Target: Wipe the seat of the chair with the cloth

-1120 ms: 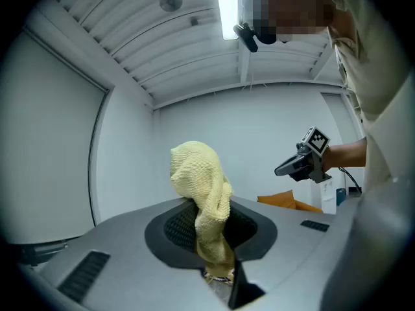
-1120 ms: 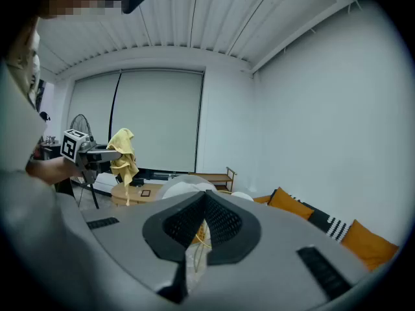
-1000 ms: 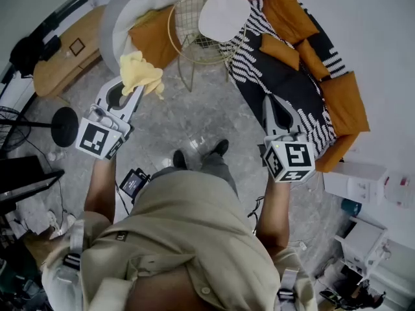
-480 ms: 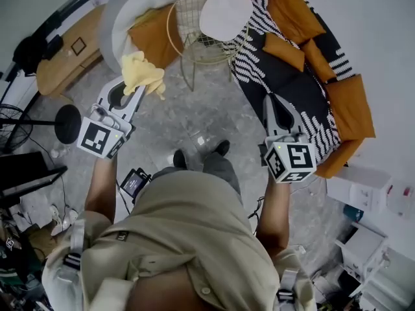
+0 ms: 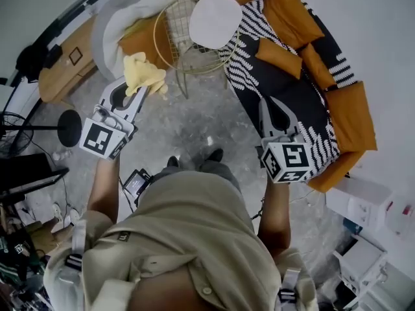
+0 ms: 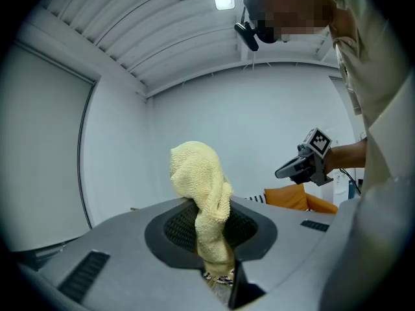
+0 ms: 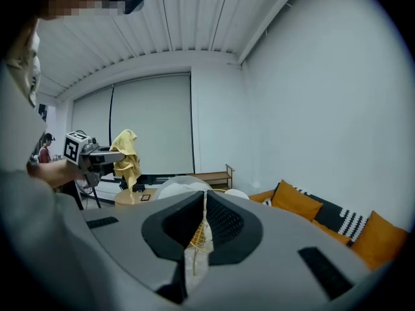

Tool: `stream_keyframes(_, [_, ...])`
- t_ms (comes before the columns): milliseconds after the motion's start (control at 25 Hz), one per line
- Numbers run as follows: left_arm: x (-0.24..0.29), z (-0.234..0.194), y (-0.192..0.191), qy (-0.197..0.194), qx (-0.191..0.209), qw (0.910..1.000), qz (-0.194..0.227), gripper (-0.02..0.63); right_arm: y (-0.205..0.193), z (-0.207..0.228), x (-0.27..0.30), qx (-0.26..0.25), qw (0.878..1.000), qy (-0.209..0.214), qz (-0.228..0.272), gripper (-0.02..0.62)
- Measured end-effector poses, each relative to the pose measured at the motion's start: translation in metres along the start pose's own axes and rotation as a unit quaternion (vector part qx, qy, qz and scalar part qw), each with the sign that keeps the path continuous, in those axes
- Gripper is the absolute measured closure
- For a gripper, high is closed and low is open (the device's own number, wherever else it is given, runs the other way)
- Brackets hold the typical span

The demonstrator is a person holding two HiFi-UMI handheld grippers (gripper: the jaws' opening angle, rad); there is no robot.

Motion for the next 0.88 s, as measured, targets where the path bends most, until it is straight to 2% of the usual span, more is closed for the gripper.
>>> stream_keyframes(280, [0.046,0.010,0.011,0.012,0.001,0.9999,-0.011,0.528,0.001,0.050,0.021,0.005,1.000,0.016,0.002,0.568])
stream_keyframes(480, [0.066,0.001,0.007,0.009,-0.002,0.9997,-0.025,0.528,-0.007,0.063,0.032,0.018,1.000,0.014,-0.007,0.568])
stream_keyframes(880, [0.141,-0.050,-0.011,-0.044,-0.014,0.9989,-0.006,0.528,-0.010,0.097,0.063,0.025,0.998,-0.048,-0.027,0.568])
Point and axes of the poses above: the fingertips, and each gripper's own axes: x forward along the fingers, z to its right, y out of its top, the point moved 6 cm from there along -x, backward along the fingers, and after that the axes turned 15 degrees about -y, right-handed, at the moved point
